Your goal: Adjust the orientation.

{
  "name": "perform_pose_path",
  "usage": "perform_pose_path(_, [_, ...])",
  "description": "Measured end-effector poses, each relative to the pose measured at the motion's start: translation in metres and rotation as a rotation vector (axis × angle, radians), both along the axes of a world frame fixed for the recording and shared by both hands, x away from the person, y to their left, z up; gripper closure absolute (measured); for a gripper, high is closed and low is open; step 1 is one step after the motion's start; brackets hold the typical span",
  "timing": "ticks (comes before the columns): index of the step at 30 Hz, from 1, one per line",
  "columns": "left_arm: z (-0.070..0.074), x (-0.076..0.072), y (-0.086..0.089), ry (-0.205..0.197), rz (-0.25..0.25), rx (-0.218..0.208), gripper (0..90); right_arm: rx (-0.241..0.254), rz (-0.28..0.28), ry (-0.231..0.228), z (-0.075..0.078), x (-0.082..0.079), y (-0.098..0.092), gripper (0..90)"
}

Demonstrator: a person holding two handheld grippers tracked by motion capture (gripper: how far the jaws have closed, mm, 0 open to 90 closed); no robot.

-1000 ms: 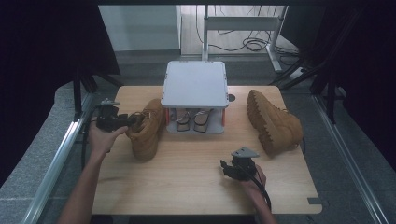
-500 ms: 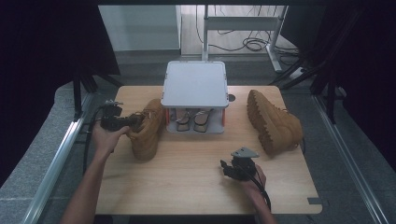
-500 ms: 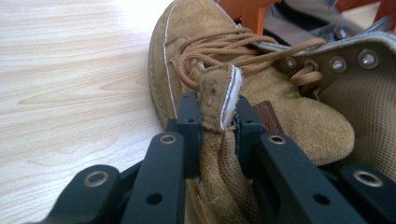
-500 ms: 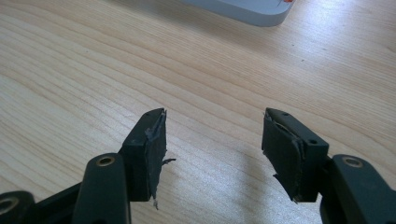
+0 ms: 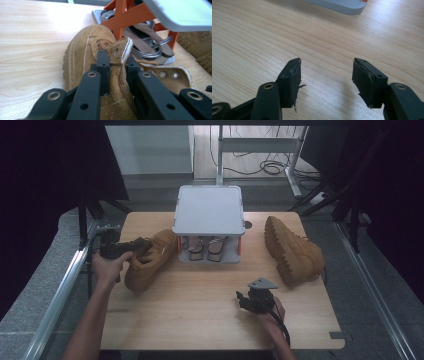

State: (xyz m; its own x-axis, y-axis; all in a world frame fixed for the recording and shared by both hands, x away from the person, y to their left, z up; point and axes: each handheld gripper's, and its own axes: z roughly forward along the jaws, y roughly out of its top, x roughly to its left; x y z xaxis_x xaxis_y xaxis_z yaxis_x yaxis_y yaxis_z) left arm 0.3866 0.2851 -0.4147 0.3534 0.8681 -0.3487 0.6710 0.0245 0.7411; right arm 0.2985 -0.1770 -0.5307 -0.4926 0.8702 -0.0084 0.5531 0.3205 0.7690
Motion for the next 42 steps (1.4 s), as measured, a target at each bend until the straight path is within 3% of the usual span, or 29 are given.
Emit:
perform_pose_path(8, [0.017, -0.031, 0.016, -0.044, -0.046, -0.032, 79.5, 0.002, -0.005, -0.005, 0.002, -0.001, -0.001, 40.1])
perform_pose_path(13, [0.019, -0.058, 0.027, -0.059, -0.083, -0.042, 79.4, 0.003, -0.002, -0.006, 0.002, -0.001, -0.001, 40.1])
perform_pose_path(20, [0.005, -0.09, 0.034, -0.051, -0.119, -0.082, 79.1, -0.002, -0.003, -0.005, 0.003, -0.002, 0.0, 40.1])
perform_pose_path(25, [-0.013, -0.098, 0.033, -0.01, -0.147, -0.109, 78.8, -0.005, -0.003, -0.005, 0.002, -0.002, 0.0, 40.1])
perform_pose_path(28, [-0.024, -0.1, 0.037, 0.008, -0.132, -0.112, 78.6, -0.006, -0.006, -0.007, 0.003, -0.002, -0.001, 40.1])
perform_pose_path(32, [-0.03, -0.1, 0.044, 0.012, -0.122, -0.083, 76.6, -0.006, -0.008, -0.005, 0.002, -0.001, -0.002, 40.1])
perform_pose_path(34, [-0.03, -0.101, 0.045, 0.004, -0.115, -0.048, 74.3, -0.005, -0.006, -0.005, 0.002, -0.001, -0.001, 40.1])
perform_pose_path(38, [-0.022, -0.106, 0.047, -0.038, -0.084, 0.012, 58.2, -0.01, -0.006, -0.005, 0.002, -0.001, -0.001, 40.1])
perform_pose_path(42, [-0.011, -0.107, 0.035, -0.086, -0.074, 0.082, 46.7, -0.015, -0.001, -0.005, 0.001, -0.002, 0.001, 39.7])
